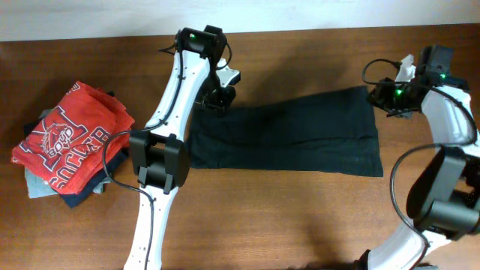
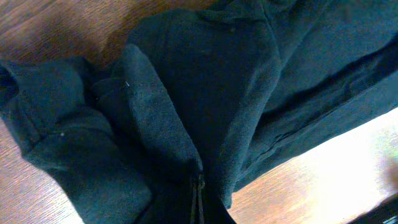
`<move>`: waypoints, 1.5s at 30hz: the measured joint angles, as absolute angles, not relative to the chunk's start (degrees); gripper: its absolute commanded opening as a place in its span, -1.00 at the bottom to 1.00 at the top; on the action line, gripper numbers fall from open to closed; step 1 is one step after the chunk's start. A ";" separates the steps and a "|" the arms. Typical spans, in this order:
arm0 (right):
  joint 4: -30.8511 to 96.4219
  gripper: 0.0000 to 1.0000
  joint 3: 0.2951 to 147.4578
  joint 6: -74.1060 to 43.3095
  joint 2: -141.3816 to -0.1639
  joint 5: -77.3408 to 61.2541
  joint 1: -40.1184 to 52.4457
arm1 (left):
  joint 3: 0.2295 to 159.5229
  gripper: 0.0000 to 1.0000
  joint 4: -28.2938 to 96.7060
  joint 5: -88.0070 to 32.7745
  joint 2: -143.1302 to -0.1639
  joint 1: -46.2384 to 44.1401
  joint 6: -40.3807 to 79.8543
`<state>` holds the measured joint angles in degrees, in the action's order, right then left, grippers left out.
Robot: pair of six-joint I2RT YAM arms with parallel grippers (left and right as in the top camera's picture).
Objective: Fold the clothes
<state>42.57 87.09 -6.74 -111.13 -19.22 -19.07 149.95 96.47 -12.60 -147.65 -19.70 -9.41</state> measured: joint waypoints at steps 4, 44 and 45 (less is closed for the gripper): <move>32.91 -0.02 87.11 -5.80 -114.34 -19.57 -19.07 | 149.95 -0.99 95.94 -11.22 -147.65 -20.16 -9.41; 21.02 0.02 87.11 -5.37 -126.41 -19.59 -19.31 | 139.37 -0.99 95.85 -0.91 -133.01 -23.22 -5.02; 21.02 0.03 87.11 -5.37 -126.41 -19.59 -19.33 | 137.80 -1.00 94.78 -0.49 -132.94 -23.42 -4.84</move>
